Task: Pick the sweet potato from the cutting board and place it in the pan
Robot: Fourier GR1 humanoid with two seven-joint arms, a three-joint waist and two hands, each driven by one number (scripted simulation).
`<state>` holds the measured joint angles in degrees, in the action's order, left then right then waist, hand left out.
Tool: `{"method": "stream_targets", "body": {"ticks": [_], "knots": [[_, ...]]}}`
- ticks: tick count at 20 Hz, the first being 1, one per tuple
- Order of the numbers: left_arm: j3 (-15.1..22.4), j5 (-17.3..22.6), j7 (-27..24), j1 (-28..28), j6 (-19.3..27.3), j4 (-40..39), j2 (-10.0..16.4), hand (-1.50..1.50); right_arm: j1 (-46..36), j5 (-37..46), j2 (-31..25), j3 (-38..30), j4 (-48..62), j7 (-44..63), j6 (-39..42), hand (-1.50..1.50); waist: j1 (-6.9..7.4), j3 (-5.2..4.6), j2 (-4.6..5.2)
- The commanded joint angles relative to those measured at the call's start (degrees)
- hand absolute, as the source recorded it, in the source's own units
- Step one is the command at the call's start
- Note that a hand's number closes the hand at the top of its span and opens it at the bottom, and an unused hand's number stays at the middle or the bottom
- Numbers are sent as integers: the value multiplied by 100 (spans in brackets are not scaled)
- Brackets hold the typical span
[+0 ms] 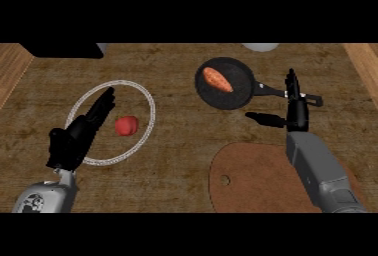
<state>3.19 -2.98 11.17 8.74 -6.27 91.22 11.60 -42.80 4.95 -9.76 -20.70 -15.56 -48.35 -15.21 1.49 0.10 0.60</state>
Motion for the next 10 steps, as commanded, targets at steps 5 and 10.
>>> {"method": "stream_targets", "body": {"ticks": [5, 10], "knots": [[-42, -131, 35, -92, -57, 53, -78, 0, 836, -87, 224, 143, -196, -784, 259, -150, -117, -7, -47], [-204, -34, 75, -213, -200, 182, -26, 0, 1130, -90, 430, 220, -229, -1160, 94, -150, -96, -6, -49]]}}
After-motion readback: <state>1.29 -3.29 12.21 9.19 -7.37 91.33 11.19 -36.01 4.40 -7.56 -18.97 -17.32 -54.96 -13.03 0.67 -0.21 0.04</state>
